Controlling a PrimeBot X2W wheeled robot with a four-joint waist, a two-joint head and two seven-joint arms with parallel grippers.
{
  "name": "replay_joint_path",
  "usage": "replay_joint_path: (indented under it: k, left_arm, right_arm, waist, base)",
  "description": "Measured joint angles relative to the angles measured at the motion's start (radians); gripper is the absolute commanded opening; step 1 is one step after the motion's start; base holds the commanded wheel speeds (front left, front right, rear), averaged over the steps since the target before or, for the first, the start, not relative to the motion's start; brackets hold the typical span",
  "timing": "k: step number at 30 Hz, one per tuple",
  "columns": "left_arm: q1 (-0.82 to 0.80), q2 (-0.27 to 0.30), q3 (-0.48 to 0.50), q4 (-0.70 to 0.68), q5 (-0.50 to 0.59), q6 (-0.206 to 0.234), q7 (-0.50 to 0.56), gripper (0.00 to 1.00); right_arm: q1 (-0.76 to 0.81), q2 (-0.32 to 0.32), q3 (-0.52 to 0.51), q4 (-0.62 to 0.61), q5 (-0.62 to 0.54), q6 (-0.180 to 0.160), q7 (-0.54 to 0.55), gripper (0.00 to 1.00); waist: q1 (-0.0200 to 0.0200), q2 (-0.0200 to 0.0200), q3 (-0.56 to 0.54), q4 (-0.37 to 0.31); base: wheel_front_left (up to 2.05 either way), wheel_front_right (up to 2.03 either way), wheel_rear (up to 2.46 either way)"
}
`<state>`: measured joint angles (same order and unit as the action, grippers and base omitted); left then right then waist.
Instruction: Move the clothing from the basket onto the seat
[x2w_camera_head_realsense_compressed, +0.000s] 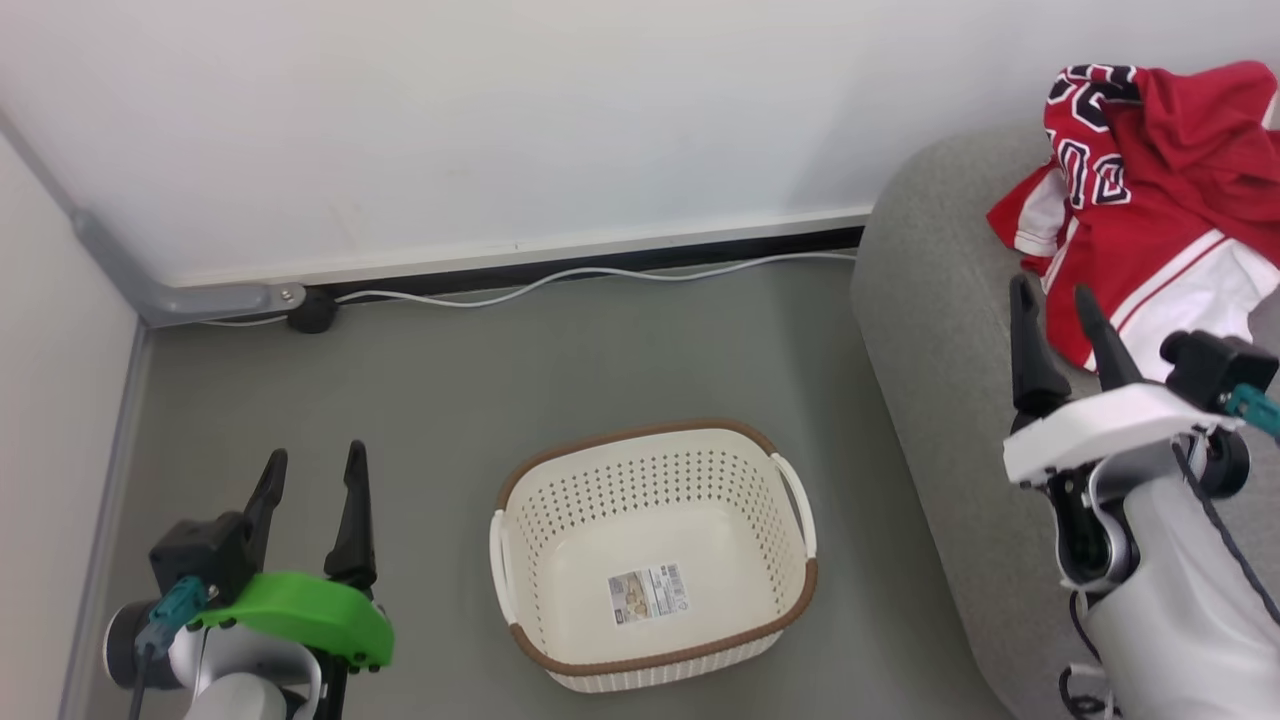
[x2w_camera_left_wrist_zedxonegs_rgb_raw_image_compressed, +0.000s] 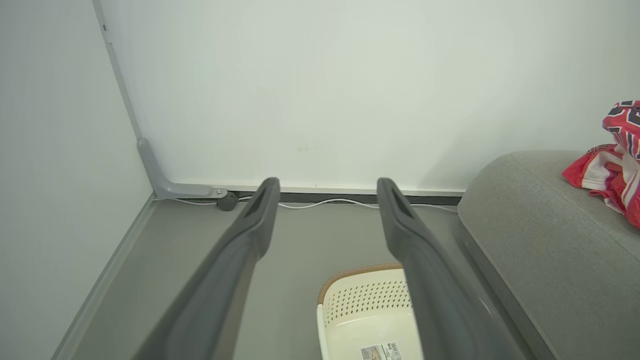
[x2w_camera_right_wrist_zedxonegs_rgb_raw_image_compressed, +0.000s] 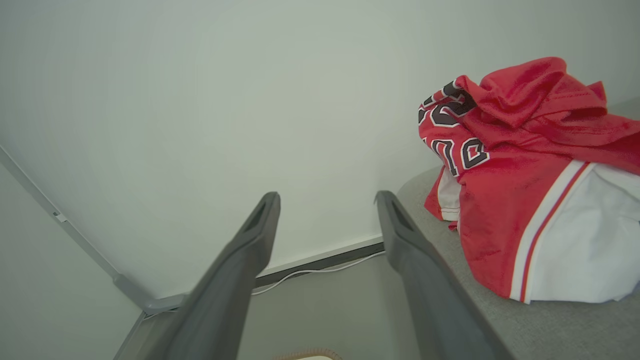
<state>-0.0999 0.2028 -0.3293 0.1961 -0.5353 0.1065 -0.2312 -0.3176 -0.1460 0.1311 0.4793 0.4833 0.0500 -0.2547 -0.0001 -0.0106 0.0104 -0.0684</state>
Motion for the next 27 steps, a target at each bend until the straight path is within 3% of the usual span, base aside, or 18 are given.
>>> replay_joint_path:
  k: [12,27]
  left_arm:
    - [0.113,0.013,0.089,-0.015,0.004,0.01,-0.016,1.0]
    - [0.198,-0.004,0.145,-0.063,0.016,0.013,-0.018,1.0]
  right_arm:
    - [0.18,0.039,0.006,-0.133,-0.041,-0.035,0.0,1.0]
    - [0.315,0.055,0.032,-0.245,-0.073,-0.062,0.0,1.0]
  waist:
    - [0.0,0.0,-0.043,0.063]
    - [0.0,0.0,-0.072,0.065]
  base:
    - [0.0,0.0,0.0]
    - [0.0,0.0,0.0]
